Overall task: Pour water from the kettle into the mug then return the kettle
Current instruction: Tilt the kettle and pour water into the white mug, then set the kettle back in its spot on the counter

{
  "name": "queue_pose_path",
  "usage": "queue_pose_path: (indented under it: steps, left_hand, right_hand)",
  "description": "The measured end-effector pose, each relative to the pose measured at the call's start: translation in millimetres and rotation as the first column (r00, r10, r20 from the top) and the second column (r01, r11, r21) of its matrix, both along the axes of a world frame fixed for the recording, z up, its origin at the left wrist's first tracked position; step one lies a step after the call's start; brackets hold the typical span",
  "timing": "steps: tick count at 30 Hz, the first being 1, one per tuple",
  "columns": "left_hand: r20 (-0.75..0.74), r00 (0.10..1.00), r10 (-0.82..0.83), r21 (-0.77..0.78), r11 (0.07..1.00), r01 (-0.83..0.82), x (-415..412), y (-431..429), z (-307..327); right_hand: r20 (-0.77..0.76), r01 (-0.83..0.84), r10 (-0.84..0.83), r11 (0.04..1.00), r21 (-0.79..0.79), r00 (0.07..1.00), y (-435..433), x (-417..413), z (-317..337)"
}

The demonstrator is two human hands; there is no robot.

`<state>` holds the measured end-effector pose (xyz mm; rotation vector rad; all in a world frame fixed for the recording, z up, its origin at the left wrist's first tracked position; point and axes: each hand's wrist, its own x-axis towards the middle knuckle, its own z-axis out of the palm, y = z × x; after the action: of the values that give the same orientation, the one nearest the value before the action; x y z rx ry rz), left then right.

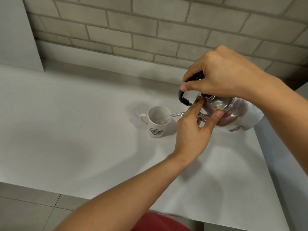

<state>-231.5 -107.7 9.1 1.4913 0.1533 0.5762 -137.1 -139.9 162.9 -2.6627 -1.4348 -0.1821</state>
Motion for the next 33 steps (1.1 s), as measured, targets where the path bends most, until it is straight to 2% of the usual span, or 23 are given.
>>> queue_pose_path:
  steps: [11,15,18,24,28,30,33]
  left_hand:
    - [-0.01,1.0,-0.013,0.019,1.0,0.013,0,2,-4]
    - [-0.058,0.998,0.009,0.126,0.992,-0.002,-2,8,-6]
    - [-0.059,0.998,0.005,0.274,0.962,0.011,-4,16,-8]
    - [-0.083,0.996,-0.027,0.456,0.888,0.062,-6,28,-16]
    - [-0.073,0.997,-0.03,0.524,0.849,0.064,-7,30,-23]
    - [-0.061,0.998,-0.025,0.524,0.85,0.053,-7,31,-29]
    - [-0.015,1.0,0.009,0.429,0.903,-0.002,-5,33,-32]
  right_hand:
    - [0.006,0.001,-0.001,1.0,-0.011,1.0,1,-3,1]
    - [-0.02,0.012,-0.01,0.997,0.073,1.0,-10,-3,-3]
    - [-0.055,0.048,-0.039,0.981,0.185,0.998,-24,-2,-15]
    - [-0.189,0.217,-0.148,0.878,0.427,0.971,-55,-2,-50]
    - [-0.274,0.284,-0.151,0.785,0.55,0.95,-72,-4,-71]
    - [-0.314,0.319,-0.146,0.713,0.624,0.938,-81,-4,-79]
    - [-0.384,0.379,-0.132,0.615,0.691,0.914,-95,-2,-91]
